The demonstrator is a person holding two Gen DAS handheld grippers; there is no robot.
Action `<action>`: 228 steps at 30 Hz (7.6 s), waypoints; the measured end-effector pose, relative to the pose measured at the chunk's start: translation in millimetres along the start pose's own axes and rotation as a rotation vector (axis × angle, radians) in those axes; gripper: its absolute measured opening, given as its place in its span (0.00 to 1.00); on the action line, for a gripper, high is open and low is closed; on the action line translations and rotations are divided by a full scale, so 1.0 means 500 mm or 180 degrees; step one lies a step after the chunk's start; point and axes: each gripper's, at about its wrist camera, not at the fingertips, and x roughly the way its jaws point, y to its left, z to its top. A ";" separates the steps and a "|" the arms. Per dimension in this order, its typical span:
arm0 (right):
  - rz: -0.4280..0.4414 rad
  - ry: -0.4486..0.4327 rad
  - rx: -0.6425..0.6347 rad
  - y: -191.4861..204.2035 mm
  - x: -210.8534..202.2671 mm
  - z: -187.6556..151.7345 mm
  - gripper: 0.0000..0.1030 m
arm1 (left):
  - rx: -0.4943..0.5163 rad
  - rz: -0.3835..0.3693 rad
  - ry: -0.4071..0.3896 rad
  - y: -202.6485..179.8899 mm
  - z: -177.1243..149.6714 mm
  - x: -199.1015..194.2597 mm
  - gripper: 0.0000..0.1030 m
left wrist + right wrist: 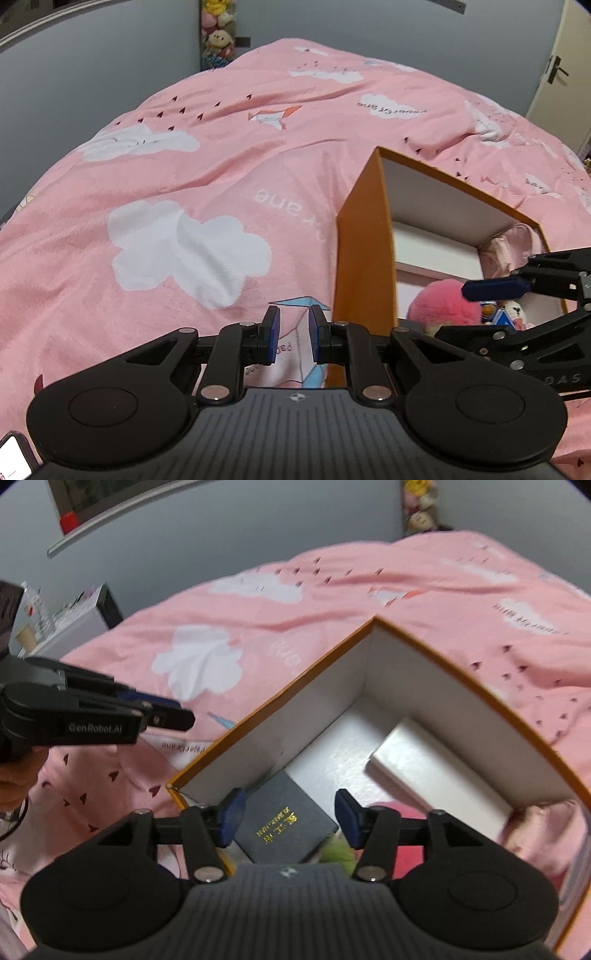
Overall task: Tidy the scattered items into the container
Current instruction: 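Open both grippers and withdraw them from the box, then grasp the photo card box with the left gripper while the right grasps the gold box, then lift the photo card box and gold box up from the bed, then carry the photo card box and gold box over the box opening, then lower the photo card box into the box and open the left gripper while the right lowers the gold box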
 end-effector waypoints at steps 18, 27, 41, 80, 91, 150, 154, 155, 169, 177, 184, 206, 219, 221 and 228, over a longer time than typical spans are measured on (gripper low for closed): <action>-0.0741 -0.0661 0.0766 0.034 -0.110 -0.109 0.84 | 0.0269 -0.0228 -0.0326 -0.045 -0.046 -0.048 0.28; -0.1080 -0.0810 0.1003 0.051 -0.162 -0.172 0.86 | 0.0346 -0.0497 -0.0262 -0.065 -0.064 -0.071 0.29; -0.1407 -0.0550 0.1382 0.060 -0.219 -0.276 0.83 | 0.0597 -0.0848 -0.0094 -0.082 -0.114 -0.090 0.31; -0.0442 0.0467 0.3125 -0.076 -0.106 -0.487 0.77 | 0.0113 -0.1701 0.1921 -0.218 -0.254 0.194 0.57; -0.0517 0.0250 0.3107 -0.074 -0.154 -0.469 0.56 | -0.0025 -0.1868 0.1963 -0.216 -0.256 0.201 0.58; -0.0873 -0.0472 0.1703 0.020 -0.262 -0.300 0.47 | 0.0193 -0.2002 0.0495 -0.176 -0.139 -0.055 0.25; -0.0806 -0.0585 0.1636 0.027 -0.274 -0.277 0.47 | 0.0108 -0.2030 0.0381 -0.162 -0.117 -0.080 0.25; -0.0790 -0.0615 0.1617 0.028 -0.277 -0.271 0.47 | 0.0090 -0.2033 0.0354 -0.158 -0.112 -0.086 0.25; -0.0684 -0.0861 0.1469 0.003 -0.256 -0.180 0.47 | -0.0166 -0.1753 -0.0085 -0.129 -0.010 -0.089 0.25; -0.0686 -0.0820 0.1547 -0.043 -0.205 -0.143 0.47 | -0.0191 -0.1461 0.0005 -0.133 0.016 -0.022 0.25; -0.0606 -0.0710 0.1566 -0.066 -0.152 -0.126 0.47 | -0.0215 -0.1328 0.0221 -0.131 0.017 0.026 0.25; -0.0371 -0.0556 0.1653 -0.088 -0.080 -0.126 0.47 | -0.0120 -0.1127 0.0776 -0.153 0.006 0.113 0.25; -0.0307 -0.0489 0.1757 -0.098 -0.060 -0.137 0.46 | 0.0114 -0.0918 0.0857 -0.174 0.002 0.124 0.27; -0.0293 -0.0487 0.1765 -0.098 -0.059 -0.140 0.46 | 0.0156 -0.0902 0.0843 -0.174 0.002 0.118 0.27; -0.0267 -0.0481 0.1760 -0.094 -0.054 -0.138 0.47 | 0.0179 -0.1034 0.0732 -0.151 0.017 0.080 0.33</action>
